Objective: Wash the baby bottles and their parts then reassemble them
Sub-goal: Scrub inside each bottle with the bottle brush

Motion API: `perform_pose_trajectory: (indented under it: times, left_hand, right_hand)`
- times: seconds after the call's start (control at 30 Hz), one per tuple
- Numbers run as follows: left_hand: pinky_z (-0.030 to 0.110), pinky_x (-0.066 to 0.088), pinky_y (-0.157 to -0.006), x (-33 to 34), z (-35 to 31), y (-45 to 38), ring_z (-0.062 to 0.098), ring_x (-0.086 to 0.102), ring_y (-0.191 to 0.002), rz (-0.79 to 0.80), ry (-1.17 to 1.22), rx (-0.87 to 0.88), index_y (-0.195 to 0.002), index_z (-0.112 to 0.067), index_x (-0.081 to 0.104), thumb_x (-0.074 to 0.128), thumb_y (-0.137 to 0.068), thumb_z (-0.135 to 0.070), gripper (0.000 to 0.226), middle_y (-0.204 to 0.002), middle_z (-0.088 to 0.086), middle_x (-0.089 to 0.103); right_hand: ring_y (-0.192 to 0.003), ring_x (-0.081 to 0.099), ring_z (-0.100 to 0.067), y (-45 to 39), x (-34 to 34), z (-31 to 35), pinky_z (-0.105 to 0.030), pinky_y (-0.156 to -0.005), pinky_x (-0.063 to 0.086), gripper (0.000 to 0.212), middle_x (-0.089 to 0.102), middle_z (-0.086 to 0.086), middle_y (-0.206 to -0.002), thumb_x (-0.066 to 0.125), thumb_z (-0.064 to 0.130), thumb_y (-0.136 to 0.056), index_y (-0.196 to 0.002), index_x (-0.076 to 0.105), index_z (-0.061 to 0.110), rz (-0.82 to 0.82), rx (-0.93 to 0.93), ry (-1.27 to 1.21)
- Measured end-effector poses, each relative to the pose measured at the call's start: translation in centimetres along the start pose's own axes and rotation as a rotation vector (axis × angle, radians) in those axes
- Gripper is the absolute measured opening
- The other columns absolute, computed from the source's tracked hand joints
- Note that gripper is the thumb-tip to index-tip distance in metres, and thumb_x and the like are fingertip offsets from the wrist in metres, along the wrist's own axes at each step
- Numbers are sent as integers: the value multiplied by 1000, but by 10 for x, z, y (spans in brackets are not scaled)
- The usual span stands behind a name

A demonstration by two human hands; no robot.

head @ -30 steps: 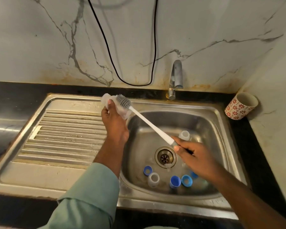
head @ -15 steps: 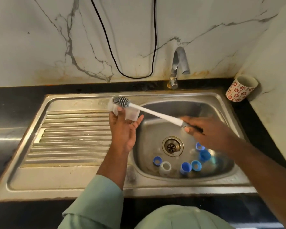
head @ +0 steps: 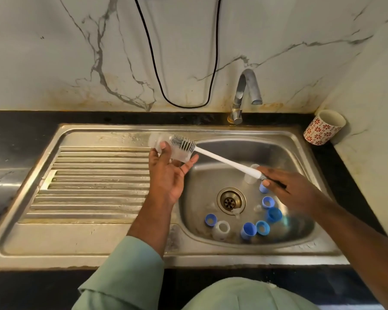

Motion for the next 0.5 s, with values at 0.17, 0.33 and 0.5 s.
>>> perform_pose_trajectory:
  times: [0.17,0.33,0.5]
  left_hand:
    - [44,60,-70,4,9,1,37,59,-121,-13,-41,12,-143,-15,44,49,-102,-28,43,-134,13,59]
    - [45,60,-72,-1,0,1,35,60,-119,35,-271,116,-143,-20,43,48,-100,-34,46,-133,10,58]
    - [48,58,-80,-2,-4,-1,36,55,-126,12,-143,149,-144,-22,40,49,-100,-28,45,-133,9,57]
  right_hand:
    - [-89,64,-15,-6,7,5,-39,-81,55,38,63,10,-97,51,26,-99,-137,53,28,-36,-36,-31]
    - [-79,65,-18,4,12,-6,-43,-74,56,36,68,-2,-86,53,24,-98,-128,49,45,-56,-27,-128]
    - [-67,58,-13,-4,23,4,-29,-63,51,37,60,3,-74,49,34,-98,-115,42,66,-64,-95,-147]
Point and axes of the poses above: each hand's wrist, its own y-axis away from the middle knuckle, its own x-axis out of the palm, z = x × y, the point moved 4 cm from there along -y, towards the middle knuckle
